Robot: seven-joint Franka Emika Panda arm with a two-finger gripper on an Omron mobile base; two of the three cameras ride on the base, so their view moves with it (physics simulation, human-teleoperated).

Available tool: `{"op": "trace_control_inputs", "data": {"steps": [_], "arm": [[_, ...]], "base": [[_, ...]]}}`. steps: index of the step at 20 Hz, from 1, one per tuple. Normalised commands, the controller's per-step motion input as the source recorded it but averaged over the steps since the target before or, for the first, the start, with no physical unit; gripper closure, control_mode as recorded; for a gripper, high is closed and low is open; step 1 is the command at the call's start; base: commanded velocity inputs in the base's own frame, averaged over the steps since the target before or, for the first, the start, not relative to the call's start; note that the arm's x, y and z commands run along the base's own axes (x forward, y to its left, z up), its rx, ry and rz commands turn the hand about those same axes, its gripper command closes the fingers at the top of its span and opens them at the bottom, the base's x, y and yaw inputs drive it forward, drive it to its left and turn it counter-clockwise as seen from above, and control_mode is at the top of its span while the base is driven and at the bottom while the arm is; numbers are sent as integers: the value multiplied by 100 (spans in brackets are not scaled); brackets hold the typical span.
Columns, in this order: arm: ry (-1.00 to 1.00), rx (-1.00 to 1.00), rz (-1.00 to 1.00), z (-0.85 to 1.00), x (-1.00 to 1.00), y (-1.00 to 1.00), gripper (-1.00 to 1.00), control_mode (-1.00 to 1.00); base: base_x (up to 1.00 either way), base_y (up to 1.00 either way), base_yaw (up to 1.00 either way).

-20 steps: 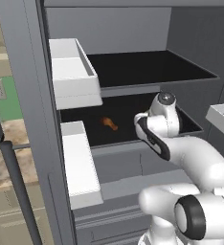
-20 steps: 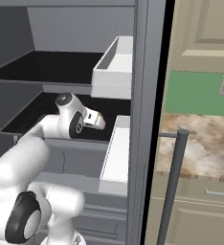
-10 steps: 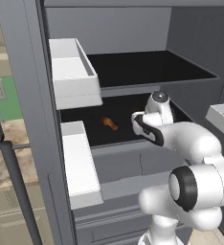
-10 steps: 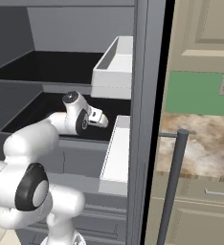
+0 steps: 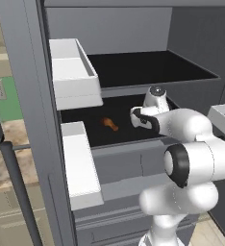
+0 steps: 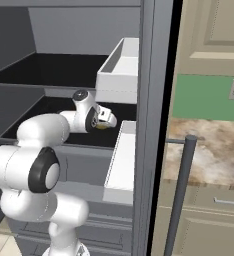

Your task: Open the fridge, remove the banana, squash, and chicken drumstick, and place them on any counter.

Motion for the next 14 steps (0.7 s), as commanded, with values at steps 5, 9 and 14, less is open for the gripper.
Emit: {"op": "trace_control_inputs", "data": {"steps": [5, 9, 14], "arm": [[0, 0, 0, -23, 18, -4, -100, -100], [0, 0, 0, -57, -27, -13, -100, -100], [0, 0, 0, -90, -54, -20, 100, -100]], "base": [[0, 0, 0], [0, 0, 0], [0, 0, 0]]}}
